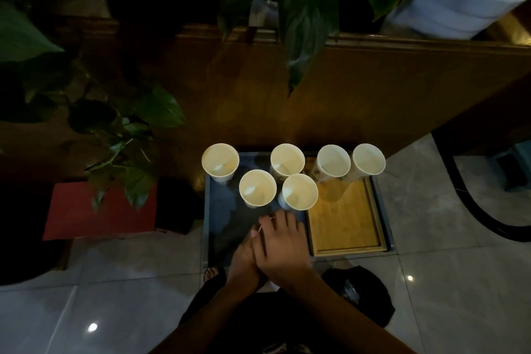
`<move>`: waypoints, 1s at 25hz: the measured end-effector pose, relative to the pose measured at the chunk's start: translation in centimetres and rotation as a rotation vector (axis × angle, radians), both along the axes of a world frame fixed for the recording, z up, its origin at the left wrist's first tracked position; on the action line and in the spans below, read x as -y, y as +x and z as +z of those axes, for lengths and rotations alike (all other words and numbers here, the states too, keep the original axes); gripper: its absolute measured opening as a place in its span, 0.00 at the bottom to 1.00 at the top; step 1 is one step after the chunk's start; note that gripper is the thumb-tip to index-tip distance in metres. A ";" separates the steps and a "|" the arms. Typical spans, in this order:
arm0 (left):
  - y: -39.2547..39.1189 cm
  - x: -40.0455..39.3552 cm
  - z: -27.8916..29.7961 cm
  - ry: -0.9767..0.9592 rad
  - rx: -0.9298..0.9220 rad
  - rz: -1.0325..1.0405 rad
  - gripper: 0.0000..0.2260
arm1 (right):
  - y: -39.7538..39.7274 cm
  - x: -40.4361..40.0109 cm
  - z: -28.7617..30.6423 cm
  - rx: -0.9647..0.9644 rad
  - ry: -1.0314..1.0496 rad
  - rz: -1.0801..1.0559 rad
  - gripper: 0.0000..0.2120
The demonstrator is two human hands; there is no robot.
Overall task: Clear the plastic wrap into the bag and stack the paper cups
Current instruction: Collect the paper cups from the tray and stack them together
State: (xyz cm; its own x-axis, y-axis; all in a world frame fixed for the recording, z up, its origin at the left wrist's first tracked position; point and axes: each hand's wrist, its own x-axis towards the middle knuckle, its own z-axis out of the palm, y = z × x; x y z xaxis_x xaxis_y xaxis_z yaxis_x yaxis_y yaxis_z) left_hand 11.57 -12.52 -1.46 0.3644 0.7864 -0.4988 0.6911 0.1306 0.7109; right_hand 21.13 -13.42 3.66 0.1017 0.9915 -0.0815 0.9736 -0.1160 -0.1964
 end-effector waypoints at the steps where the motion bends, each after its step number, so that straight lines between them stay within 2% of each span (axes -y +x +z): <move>1: 0.2 -0.1 0.0 -0.034 -0.014 0.012 0.20 | 0.0 0.1 -0.3 0.022 -0.013 -0.009 0.17; 4: -0.1 -0.2 -0.7 -0.034 0.061 0.098 0.19 | -0.1 0.5 -1.0 0.043 -0.058 -0.044 0.22; 6: -0.4 -0.2 -1.4 -0.013 0.046 0.052 0.22 | -0.3 0.5 -1.5 0.044 -0.062 -0.039 0.22; 10: -0.4 0.1 -2.3 0.011 -0.132 -0.152 0.29 | -0.6 -0.1 -2.2 0.031 -0.056 -0.037 0.17; 11: -0.4 0.2 -2.4 0.011 -0.091 -0.167 0.30 | -0.6 -0.2 -2.3 0.029 -0.067 -0.040 0.17; 13: -0.9 0.5 -3.2 -0.029 0.112 -0.038 0.29 | -0.6 -0.3 -2.6 0.022 -0.079 -0.060 0.16; 15: -1.1 0.7 -3.4 -0.050 0.167 0.067 0.24 | -0.7 -0.3 -2.8 0.005 -0.081 -0.074 0.16; 18: 0.1 1.2 -4.2 0.036 0.036 0.070 0.24 | -0.6 -0.3 -3.1 -0.021 -0.082 -0.076 0.14; 20: 0.3 1.3 -4.6 0.177 -0.078 -0.044 0.25 | -0.6 -0.1 -3.1 -0.025 -0.077 -0.071 0.14; 22: 0.0 2.0 -5.1 0.338 -0.150 -0.072 0.17 | -0.4 -0.2 -3.3 -0.024 -0.088 -0.068 0.14; 24: 1.2 2.7 -4.8 0.279 -0.157 0.050 0.11 | -0.3 0.0 -3.4 -0.020 -0.097 -0.047 0.15; 25: 1.7 2.9 -4.8 0.284 -0.161 0.082 0.12 | -0.3 0.0 -3.3 -0.018 -0.096 -0.036 0.16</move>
State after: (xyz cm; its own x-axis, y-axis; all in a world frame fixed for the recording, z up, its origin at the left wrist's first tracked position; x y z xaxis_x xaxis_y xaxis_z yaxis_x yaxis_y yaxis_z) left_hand 13.29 -15.38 -6.28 0.2285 0.9256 -0.3016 0.7931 0.0027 0.6091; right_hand 20.86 -13.37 0.34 0.1351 0.9747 -0.1782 0.9649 -0.1703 -0.2001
